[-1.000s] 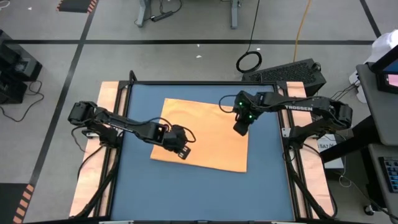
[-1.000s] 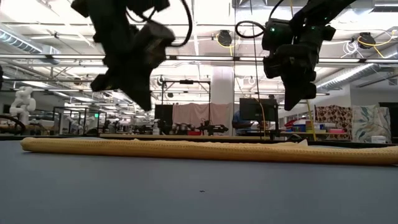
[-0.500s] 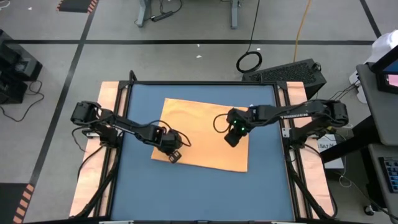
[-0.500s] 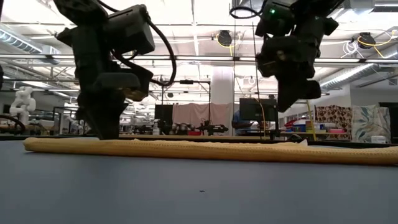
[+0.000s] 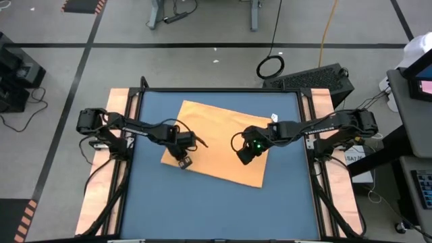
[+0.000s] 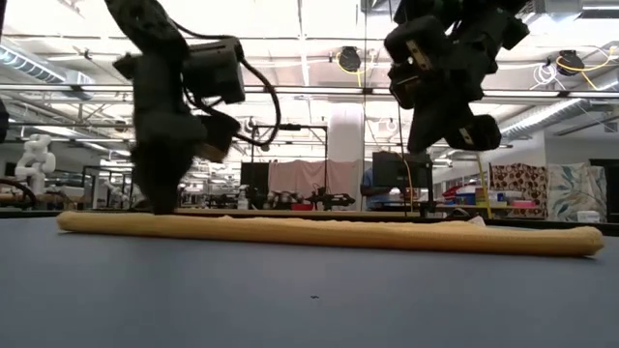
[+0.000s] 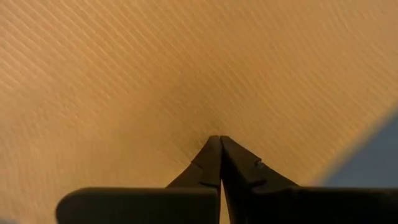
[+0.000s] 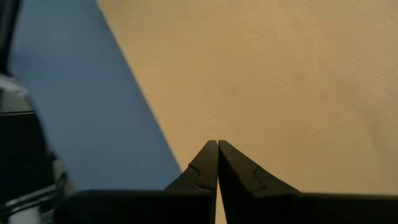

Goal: Roll towel
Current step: Roll the yellow towel

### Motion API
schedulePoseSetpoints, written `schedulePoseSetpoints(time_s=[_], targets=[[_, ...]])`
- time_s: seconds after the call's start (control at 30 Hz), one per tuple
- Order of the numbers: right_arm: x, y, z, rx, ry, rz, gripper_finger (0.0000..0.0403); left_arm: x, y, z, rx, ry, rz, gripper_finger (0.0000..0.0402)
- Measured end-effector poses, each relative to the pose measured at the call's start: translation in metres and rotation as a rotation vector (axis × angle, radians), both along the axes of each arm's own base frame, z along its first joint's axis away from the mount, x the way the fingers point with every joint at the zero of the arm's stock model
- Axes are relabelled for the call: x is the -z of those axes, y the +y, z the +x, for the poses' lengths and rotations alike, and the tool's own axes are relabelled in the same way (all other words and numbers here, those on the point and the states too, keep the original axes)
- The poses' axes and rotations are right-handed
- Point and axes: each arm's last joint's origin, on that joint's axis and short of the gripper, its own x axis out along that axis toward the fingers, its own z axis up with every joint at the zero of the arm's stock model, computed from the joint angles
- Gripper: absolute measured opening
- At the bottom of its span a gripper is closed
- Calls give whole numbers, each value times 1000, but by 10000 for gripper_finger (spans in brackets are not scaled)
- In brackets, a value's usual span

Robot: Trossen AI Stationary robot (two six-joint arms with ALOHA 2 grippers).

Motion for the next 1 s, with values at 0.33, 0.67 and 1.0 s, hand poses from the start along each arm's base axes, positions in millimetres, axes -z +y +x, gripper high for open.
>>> schedulePoseSetpoints(time_s=[0.33, 0.67, 1.0], targets=[[-28, -22, -6, 69, -3, -1, 4, -43, -6, -43, -234, 245, -55, 10], [-45, -34, -3, 85, -38, -24, 4, -78, -12, -72, -538, 189, -109, 15], [-44, -28, -5, 50, -13, -28, 4, -55, 0, -87, -510, 230, -143, 158]])
